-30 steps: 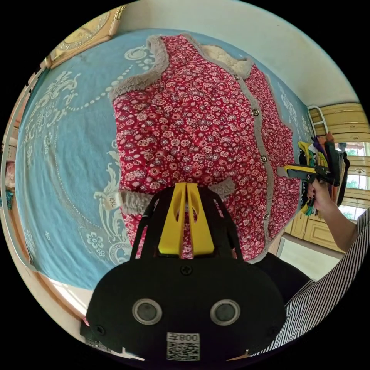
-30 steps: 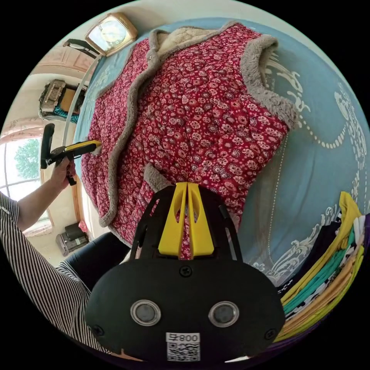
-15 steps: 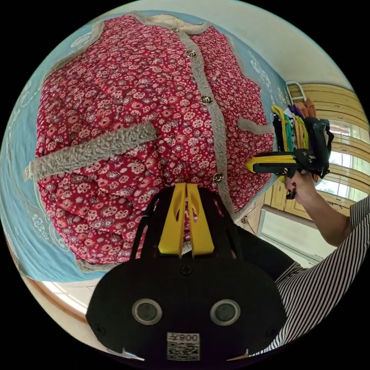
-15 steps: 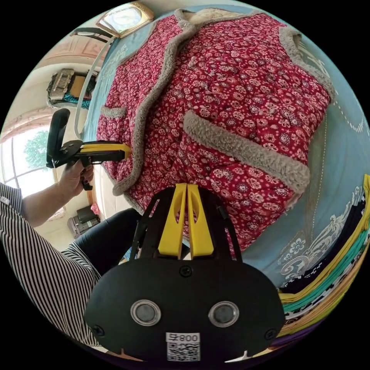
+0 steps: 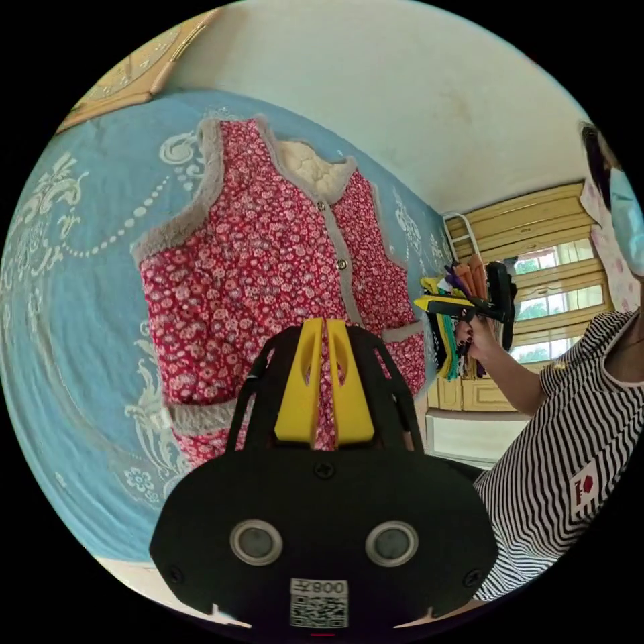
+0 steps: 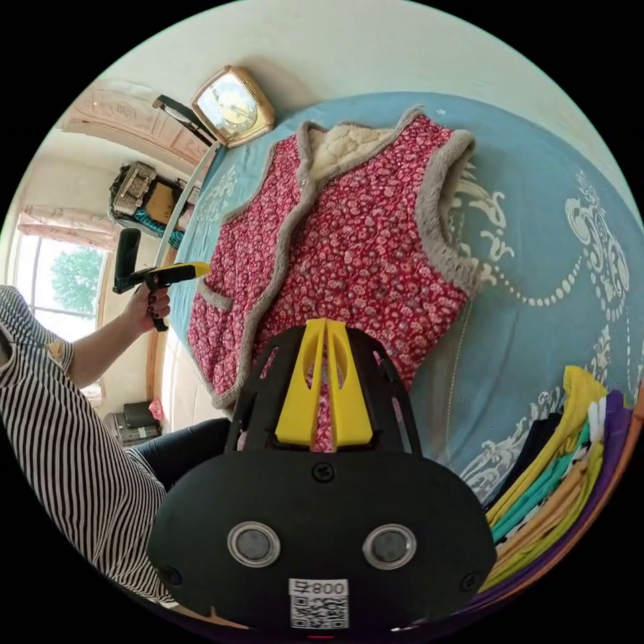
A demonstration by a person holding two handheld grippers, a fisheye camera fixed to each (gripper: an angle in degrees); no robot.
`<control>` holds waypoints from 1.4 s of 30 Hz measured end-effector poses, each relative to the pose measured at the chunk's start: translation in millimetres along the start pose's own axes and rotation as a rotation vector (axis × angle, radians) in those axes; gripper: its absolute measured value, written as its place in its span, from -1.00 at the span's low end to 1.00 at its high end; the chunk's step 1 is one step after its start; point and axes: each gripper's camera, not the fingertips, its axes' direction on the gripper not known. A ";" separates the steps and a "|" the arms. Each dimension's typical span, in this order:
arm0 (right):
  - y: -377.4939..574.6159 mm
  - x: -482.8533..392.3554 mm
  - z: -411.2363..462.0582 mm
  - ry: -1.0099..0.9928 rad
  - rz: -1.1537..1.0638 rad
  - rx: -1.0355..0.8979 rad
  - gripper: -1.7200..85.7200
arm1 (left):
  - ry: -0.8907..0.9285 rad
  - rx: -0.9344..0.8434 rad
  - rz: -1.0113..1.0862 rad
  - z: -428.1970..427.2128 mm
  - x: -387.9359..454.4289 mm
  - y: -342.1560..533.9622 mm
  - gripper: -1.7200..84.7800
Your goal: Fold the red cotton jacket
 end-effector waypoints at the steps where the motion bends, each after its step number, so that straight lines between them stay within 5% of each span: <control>1: -23.3 15.7 -7.5 0.009 -0.003 0.029 -0.90 | -0.023 0.033 0.043 -2.5 -8.2 -29.9 -0.86; 9: -186.2 66.2 -42.0 0.200 -0.134 0.108 -0.76 | -0.205 0.017 0.223 -3.4 -45.8 -208.2 -0.76; 16: -254.4 68.1 6.6 0.292 -0.241 -0.197 -0.70 | -0.371 -0.263 0.301 57.2 -47.7 -271.1 -0.75; 31: -246.3 17.6 21.8 0.384 -0.248 -0.271 -0.85 | -0.490 -0.302 0.266 95.4 -9.6 -262.3 -0.86; 42: -154.2 -64.4 -76.5 0.270 -0.318 -0.025 -0.90 | -0.384 -0.082 0.358 -4.5 72.6 -180.9 -0.88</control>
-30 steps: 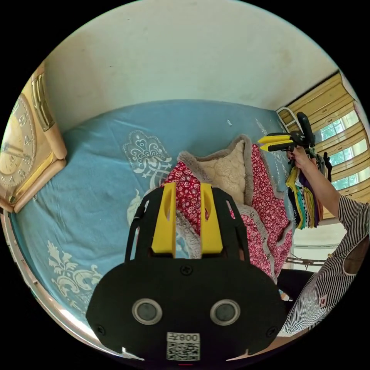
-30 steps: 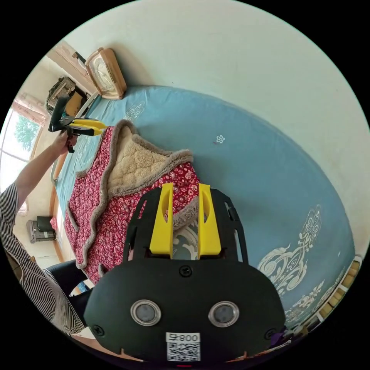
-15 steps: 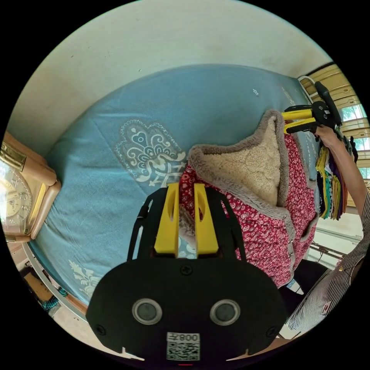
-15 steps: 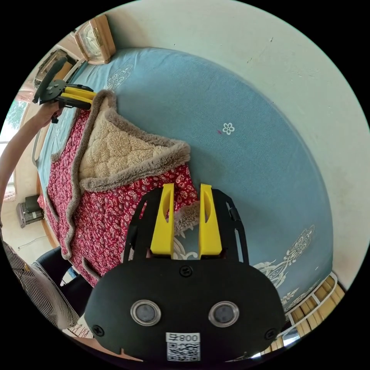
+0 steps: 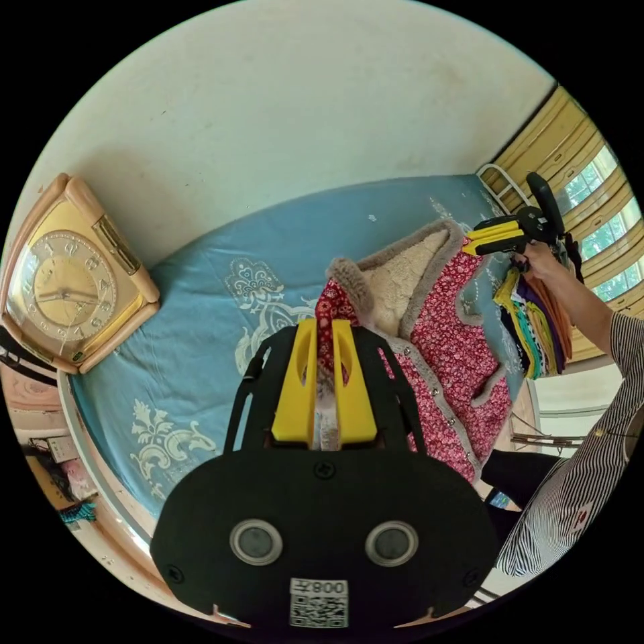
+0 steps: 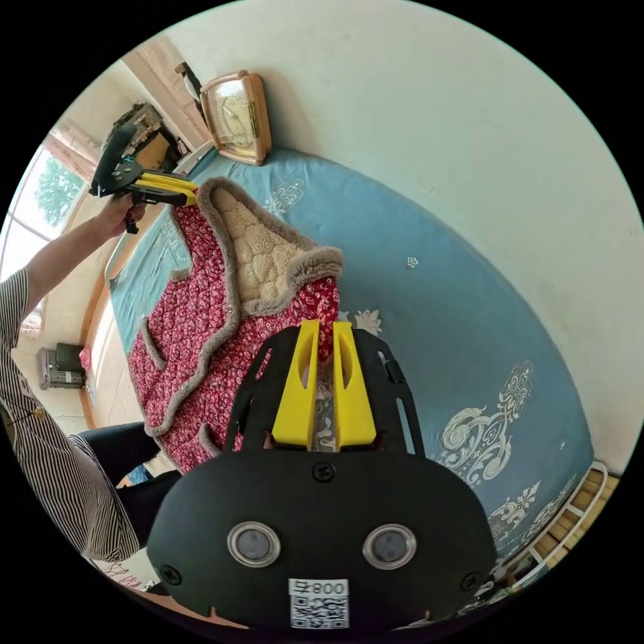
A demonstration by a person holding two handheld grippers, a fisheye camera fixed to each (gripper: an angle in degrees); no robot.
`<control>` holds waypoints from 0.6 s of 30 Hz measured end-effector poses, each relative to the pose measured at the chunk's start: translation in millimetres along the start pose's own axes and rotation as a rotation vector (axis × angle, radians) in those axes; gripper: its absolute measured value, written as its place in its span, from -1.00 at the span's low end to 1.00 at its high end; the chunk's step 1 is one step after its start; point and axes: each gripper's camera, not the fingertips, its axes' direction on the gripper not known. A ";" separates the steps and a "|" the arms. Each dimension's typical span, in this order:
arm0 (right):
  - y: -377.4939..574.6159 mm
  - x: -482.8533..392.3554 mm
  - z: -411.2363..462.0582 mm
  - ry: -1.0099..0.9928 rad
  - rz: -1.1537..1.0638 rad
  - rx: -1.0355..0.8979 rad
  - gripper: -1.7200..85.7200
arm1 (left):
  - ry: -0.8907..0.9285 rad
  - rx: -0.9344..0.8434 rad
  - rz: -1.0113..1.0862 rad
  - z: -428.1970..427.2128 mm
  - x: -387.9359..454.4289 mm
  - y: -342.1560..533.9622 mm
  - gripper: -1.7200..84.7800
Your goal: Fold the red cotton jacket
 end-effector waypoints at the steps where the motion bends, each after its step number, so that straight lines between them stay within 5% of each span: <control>1: 12.1 -14.8 -13.3 -0.012 -0.013 0.028 -0.90 | 0.011 0.016 0.000 -12.6 10.0 13.8 -0.88; 7: 75.8 -90.3 -53.8 -0.089 -0.077 0.051 -0.90 | 0.110 0.004 0.021 -54.7 65.8 95.6 -0.88; 18: 176.0 -211.9 -11.8 -0.243 -0.095 -0.244 -0.89 | 0.204 -0.311 -0.009 -29.0 160.0 231.2 -0.90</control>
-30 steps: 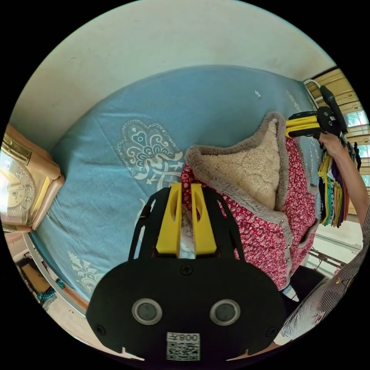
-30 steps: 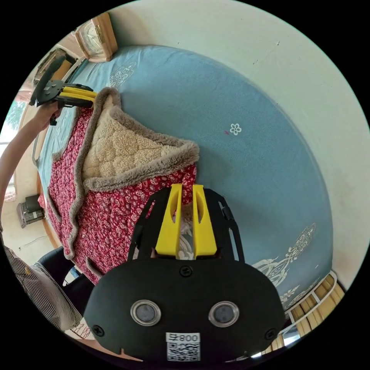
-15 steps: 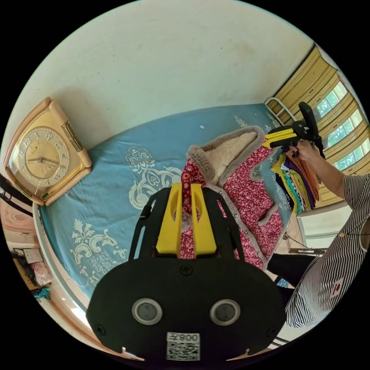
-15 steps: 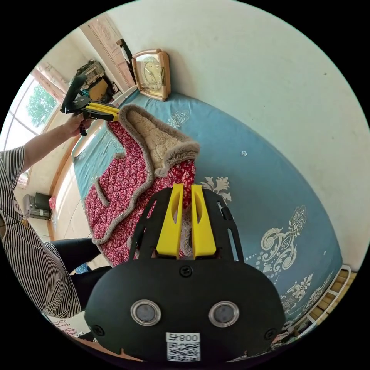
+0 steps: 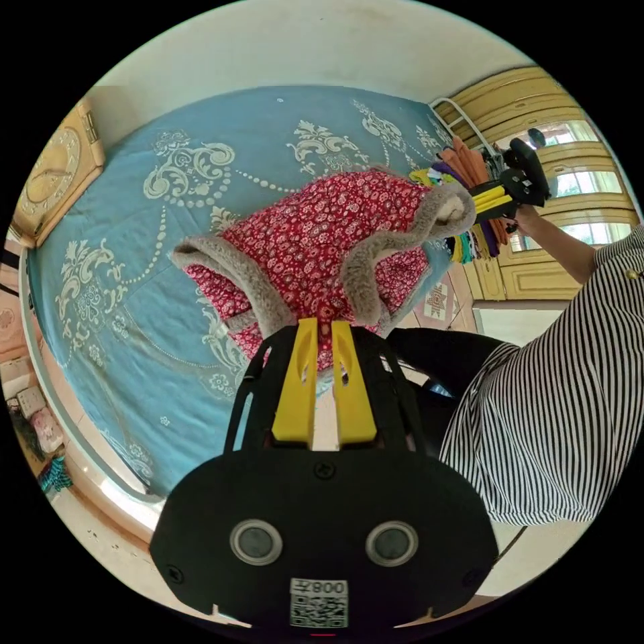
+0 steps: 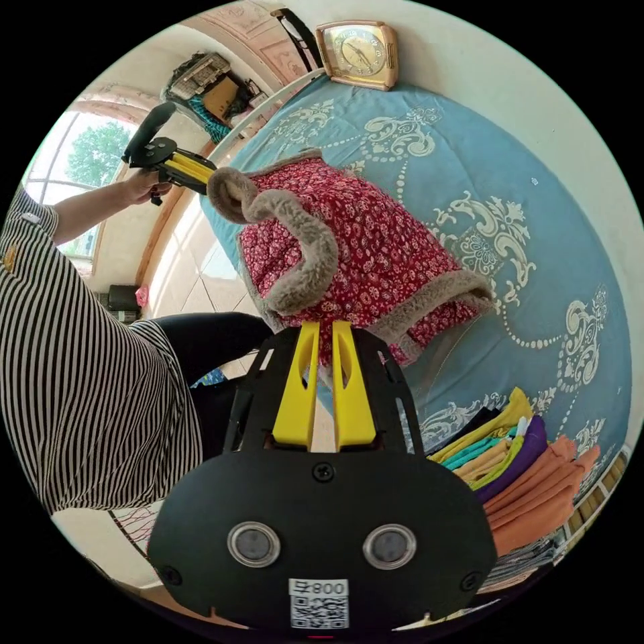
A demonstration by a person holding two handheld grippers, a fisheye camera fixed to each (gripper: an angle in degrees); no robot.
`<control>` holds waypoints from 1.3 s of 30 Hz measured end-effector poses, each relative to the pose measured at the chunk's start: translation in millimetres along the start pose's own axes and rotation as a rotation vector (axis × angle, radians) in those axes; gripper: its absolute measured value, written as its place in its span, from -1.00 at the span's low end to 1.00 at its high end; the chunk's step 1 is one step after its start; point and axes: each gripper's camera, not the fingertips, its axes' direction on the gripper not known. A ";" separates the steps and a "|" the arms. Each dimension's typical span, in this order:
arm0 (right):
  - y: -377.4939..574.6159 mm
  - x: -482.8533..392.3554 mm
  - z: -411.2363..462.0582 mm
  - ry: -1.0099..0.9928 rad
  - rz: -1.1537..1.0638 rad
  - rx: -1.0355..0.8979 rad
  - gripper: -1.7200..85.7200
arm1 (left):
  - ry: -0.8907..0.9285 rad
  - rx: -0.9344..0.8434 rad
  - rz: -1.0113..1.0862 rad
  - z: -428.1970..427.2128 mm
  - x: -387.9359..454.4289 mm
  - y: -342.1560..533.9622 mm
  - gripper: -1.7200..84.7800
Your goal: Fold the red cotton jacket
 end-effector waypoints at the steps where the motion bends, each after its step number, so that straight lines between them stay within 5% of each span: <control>1: 5.4 -8.1 14.6 -0.014 0.003 -0.035 -0.89 | 0.000 -0.040 0.007 12.0 6.5 7.9 -0.90; 14: 21.7 -30.7 122.0 -0.046 0.116 -0.195 -0.88 | -0.064 -0.247 -0.083 117.1 16.1 47.7 -0.90; 39: 23.1 -80.7 227.7 -0.002 0.086 -0.286 -0.88 | -0.159 -0.277 -0.121 189.9 45.5 108.6 -0.90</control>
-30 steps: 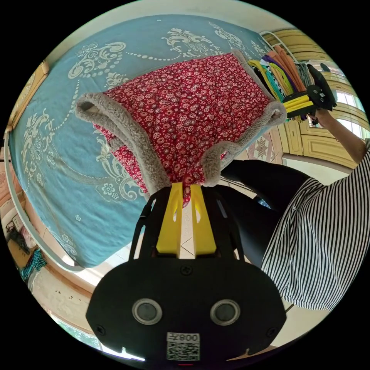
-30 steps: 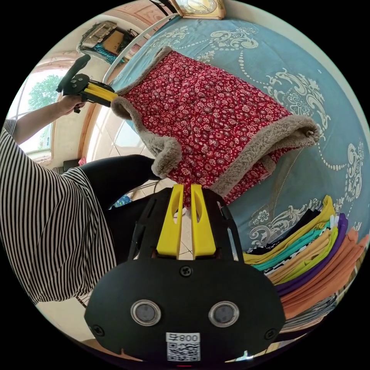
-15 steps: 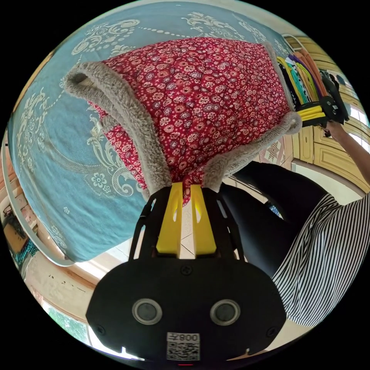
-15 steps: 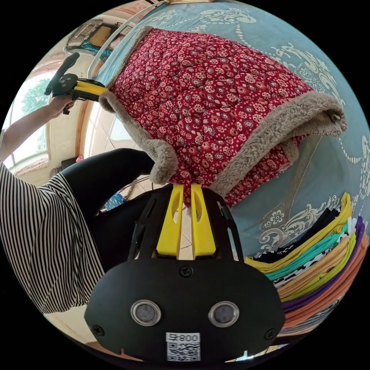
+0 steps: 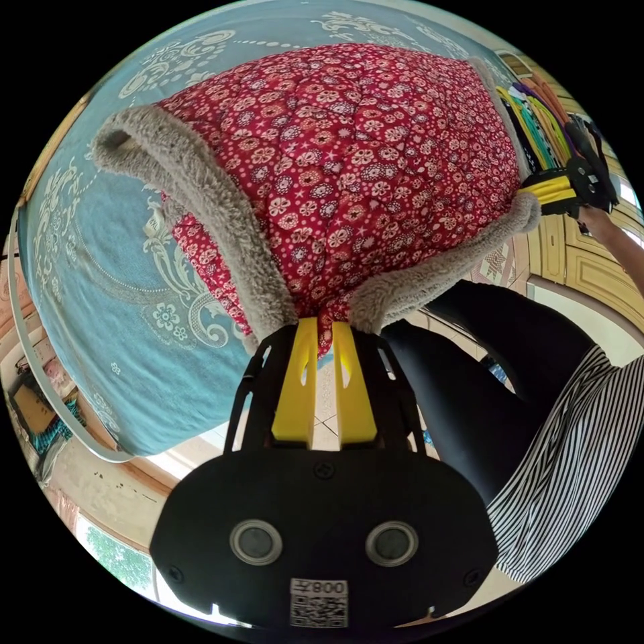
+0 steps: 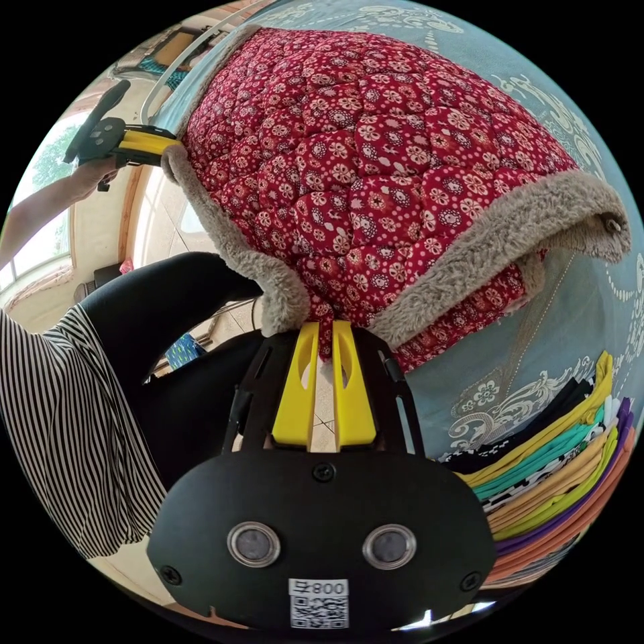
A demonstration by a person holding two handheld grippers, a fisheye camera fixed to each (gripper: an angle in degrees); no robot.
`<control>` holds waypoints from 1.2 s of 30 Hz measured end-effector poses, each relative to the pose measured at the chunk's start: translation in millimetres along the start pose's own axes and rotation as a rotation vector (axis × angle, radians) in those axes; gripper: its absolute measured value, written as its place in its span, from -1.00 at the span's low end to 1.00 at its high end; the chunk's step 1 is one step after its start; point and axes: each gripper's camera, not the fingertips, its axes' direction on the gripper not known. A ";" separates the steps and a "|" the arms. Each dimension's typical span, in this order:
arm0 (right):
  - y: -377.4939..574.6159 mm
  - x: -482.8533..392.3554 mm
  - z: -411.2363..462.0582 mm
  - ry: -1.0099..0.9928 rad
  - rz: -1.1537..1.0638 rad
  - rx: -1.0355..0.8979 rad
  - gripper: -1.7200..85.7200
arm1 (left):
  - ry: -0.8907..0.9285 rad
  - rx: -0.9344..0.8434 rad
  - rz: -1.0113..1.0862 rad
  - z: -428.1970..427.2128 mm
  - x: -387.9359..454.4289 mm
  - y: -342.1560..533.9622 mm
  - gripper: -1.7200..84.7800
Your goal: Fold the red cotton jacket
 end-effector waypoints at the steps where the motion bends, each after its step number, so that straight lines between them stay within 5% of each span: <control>1: 1.9 -3.4 3.5 0.004 0.000 0.006 -0.87 | 0.002 0.005 0.001 2.5 1.3 3.8 -0.90; 24: 79.0 -76.6 73.8 0.140 -0.073 0.204 -0.87 | -0.103 0.245 0.139 44.9 56.2 114.8 -0.89; 36: 158.5 -140.7 130.8 0.484 -0.042 0.476 -0.86 | -0.462 0.435 0.122 71.4 128.3 191.7 -0.85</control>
